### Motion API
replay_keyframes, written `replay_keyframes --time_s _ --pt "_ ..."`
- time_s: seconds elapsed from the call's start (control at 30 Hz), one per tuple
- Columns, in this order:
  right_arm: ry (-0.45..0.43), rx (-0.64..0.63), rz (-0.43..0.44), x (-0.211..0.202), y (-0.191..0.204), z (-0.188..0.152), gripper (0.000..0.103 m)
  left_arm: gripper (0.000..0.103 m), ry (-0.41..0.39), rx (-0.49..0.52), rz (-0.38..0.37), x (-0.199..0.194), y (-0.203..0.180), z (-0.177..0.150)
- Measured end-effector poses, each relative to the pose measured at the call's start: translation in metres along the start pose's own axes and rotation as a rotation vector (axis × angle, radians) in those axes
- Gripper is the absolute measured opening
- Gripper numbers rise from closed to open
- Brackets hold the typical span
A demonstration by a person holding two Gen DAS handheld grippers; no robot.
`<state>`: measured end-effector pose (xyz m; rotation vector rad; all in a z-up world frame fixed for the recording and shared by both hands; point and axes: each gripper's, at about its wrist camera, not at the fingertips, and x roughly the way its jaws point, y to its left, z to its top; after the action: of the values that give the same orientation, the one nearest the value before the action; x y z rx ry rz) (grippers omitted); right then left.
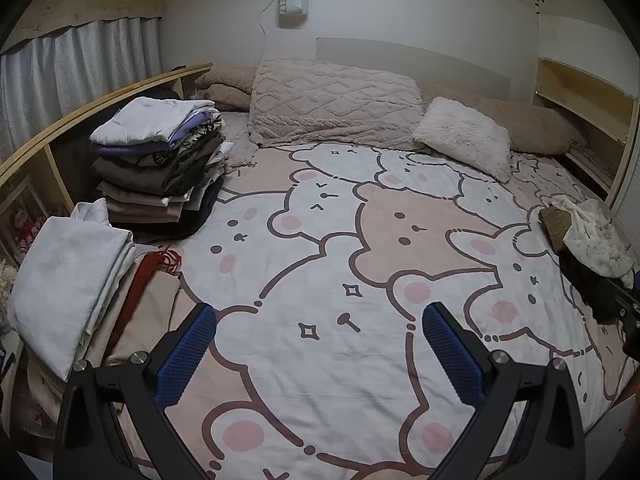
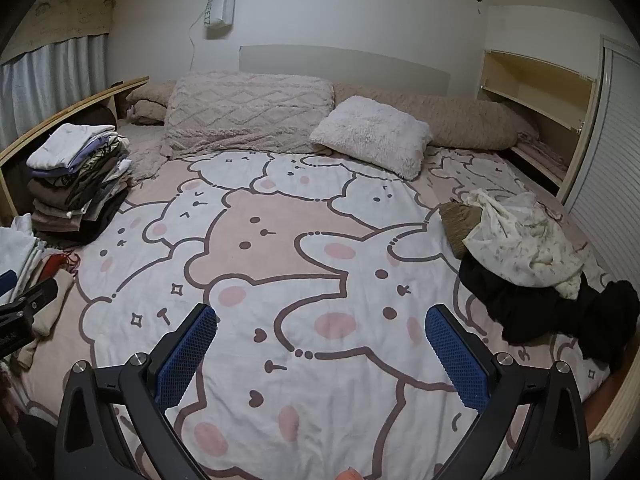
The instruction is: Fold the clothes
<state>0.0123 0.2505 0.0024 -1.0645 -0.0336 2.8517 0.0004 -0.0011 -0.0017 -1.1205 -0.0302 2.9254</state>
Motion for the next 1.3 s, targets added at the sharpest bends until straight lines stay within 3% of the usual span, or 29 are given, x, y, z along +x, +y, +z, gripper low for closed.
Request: replay_keyframes --time_s 1.3 --pt "0.005 0.003 -0.024 -0.009 -0.001 -0.004 0.103 0.103 -0.003 0.007 0.016 -0.013 0.003 -0.005"
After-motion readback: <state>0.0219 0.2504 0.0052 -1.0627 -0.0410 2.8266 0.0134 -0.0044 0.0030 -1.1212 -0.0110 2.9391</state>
